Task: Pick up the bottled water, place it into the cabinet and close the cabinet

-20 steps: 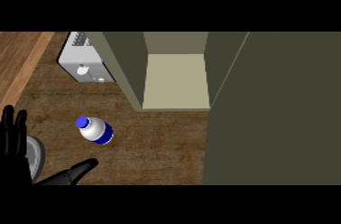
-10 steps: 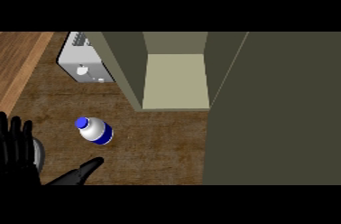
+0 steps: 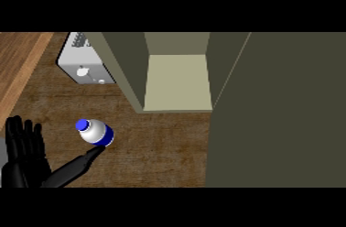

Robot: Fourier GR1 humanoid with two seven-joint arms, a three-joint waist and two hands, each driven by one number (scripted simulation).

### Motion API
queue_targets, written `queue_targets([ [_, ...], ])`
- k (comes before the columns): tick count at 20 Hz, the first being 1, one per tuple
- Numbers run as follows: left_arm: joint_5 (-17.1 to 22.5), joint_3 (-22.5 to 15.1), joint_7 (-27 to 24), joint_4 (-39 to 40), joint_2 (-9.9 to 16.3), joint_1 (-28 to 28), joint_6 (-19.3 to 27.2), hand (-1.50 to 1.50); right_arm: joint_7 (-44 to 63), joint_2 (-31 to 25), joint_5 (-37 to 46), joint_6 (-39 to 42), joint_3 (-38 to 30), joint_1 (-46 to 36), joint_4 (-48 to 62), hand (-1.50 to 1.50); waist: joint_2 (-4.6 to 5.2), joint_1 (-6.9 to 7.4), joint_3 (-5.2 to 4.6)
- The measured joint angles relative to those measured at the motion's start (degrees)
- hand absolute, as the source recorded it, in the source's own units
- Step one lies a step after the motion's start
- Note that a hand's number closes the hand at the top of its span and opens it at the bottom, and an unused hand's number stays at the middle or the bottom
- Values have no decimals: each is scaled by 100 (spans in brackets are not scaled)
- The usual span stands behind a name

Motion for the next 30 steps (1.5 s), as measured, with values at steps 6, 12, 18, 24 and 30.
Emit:
queue_targets([
  [6,687,491,-812,1098,5,-235,-282,-150,-494,2,92,205,187,549,-21,-150,-1,-21,-1],
  [12,1357,841,-1863,2430,-15,-589,-439,-150,-827,-121,110,387,11,951,-124,-150,5,-28,-3],
  [18,1895,1170,-2991,3775,-6,-939,-683,-150,-1079,-172,110,567,-66,1313,-187,-150,8,-32,-3],
  [24,2294,1470,-3759,4971,2,-1259,-1429,-150,-1106,-217,127,623,-98,1406,-224,-150,15,-24,-4],
  [30,2640,1639,-4421,6224,57,-1823,-2301,-150,-1274,-109,228,664,119,1592,-190,-150,20,-43,-6],
])
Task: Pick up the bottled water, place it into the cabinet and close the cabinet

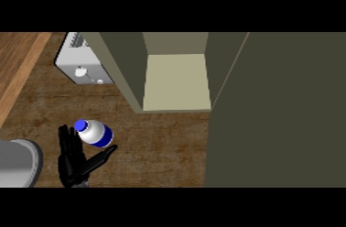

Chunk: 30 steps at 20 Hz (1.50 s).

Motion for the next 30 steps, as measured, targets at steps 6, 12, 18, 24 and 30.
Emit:
queue_targets([
  [6,207,358,-838,1198,-32,-586,-516,150,-61,-29,16,36,-72,79,-17,-150,-5,-6,22],
  [12,463,570,-1198,1617,-73,-797,-757,150,-83,-31,39,74,-5,173,-37,-150,-45,27,108],
  [18,501,602,-1443,1870,-42,-888,-1096,150,-134,-10,104,63,11,124,-2,-150,-61,32,143],
  [24,-222,-187,-1283,1886,257,-776,-1700,150,-198,-11,136,92,3,54,55,-150,-46,10,131],
  [30,-570,-751,-1097,1846,195,-973,-2090,150,-143,-21,129,83,-36,67,46,-150,-22,24,58],
])
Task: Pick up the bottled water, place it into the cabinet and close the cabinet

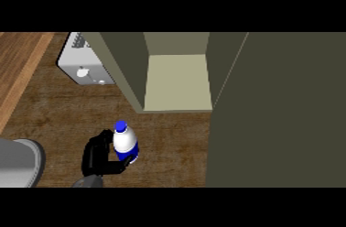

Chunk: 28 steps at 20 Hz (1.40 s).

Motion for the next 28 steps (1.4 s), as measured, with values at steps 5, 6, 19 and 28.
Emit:
queue_targets([
  [5,160,-429,395,-376,-192,-65,-80,150,94,77,-6,-45,122,2,-26,-150,0,33,-33],
  [6,257,-565,498,-487,-210,-82,2,150,79,48,-20,-20,66,45,-40,-150,-2,29,-36],
  [19,613,-1835,2108,-2308,-271,-664,1773,150,86,55,-45,7,-99,-26,-13,-150,-3,37,-42],
  [28,945,-2611,2776,-2246,-274,-1925,3265,150,22,111,-95,53,-250,-104,19,-150,18,-38,-45],
])
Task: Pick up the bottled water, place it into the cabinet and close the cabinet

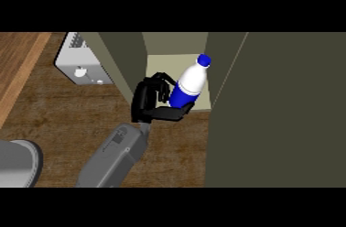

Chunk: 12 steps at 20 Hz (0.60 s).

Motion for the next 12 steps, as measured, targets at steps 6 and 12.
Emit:
queue_targets([
  [6,263,-239,245,762,0,-964,681,150,63,-81,-112,91,-236,-162,49,-150,28,-84,-1],
  [12,560,-41,310,1794,33,-1841,812,150,21,-129,-221,183,-504,-341,182,-150,64,-151,-2],
])
